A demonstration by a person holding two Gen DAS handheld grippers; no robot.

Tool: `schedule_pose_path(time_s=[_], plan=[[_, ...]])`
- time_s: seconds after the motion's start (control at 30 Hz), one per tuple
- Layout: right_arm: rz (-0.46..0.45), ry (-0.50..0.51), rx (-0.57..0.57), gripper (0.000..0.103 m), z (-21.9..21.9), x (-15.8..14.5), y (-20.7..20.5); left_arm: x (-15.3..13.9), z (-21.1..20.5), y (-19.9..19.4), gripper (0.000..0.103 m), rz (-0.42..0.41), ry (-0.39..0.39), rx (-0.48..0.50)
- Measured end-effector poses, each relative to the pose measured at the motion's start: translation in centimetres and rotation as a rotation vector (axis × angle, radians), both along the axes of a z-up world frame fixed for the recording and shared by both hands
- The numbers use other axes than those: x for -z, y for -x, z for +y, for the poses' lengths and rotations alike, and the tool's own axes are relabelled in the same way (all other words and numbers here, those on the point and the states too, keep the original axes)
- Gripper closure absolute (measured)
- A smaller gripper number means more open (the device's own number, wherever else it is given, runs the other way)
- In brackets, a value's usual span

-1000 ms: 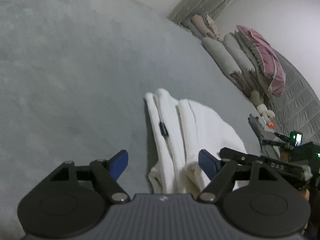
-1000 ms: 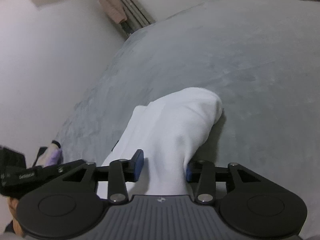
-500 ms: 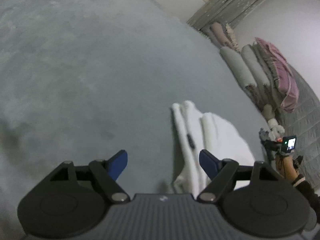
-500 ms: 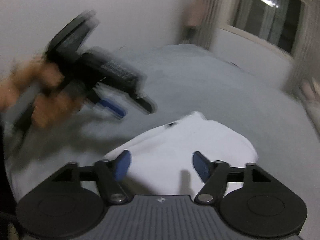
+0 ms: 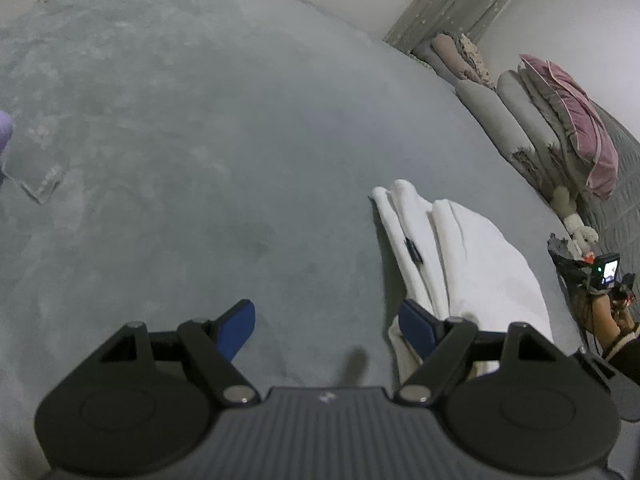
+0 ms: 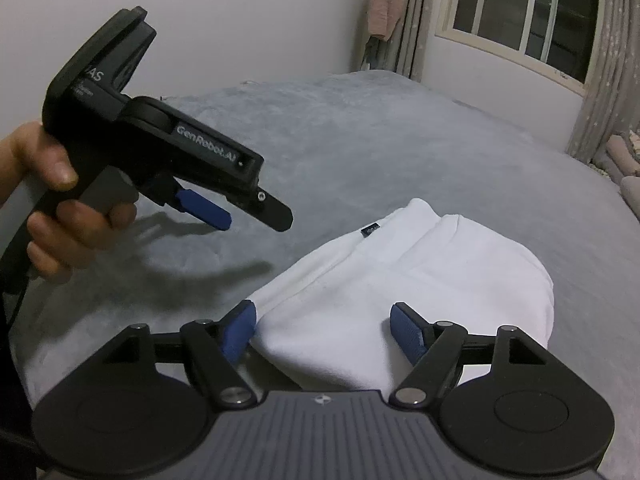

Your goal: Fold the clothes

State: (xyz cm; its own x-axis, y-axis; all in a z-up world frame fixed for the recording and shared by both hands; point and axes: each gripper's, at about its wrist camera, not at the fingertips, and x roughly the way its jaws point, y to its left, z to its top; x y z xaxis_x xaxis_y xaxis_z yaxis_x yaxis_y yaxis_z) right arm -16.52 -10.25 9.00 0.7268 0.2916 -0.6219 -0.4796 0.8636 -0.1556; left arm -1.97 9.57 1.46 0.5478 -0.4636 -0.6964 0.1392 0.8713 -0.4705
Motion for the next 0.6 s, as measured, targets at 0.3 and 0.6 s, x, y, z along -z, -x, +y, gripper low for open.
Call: schedule_pose_path(time_s=[0.3, 0.6], plan=[[-0.043, 0.097, -0.014, 0.024, 1.8, 1.2, 1.1, -0.1, -0.9, 0.8, 0.024, -0.022, -0.030, 0.023], [-0.097, 0.144, 0.006, 0.053, 2.7, 2.6, 0.3, -0.2, -1.3, 1.1, 0.024, -0.027, -0.034, 0.033]])
